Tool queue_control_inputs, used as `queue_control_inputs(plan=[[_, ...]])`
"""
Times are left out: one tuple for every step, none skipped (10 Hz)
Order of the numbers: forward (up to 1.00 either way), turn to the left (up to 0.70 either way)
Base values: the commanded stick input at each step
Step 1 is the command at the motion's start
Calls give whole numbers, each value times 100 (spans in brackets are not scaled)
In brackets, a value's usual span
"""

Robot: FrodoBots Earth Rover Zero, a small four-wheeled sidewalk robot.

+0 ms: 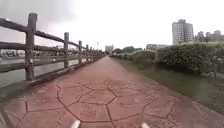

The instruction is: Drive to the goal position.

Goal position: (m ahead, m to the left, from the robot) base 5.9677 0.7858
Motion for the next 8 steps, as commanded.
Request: queue_control_inputs(plan=[[70, 0], [70, 0], [70, 0], [70, 0], [70, 0], [70, 0], [70, 0], [70, 0]])
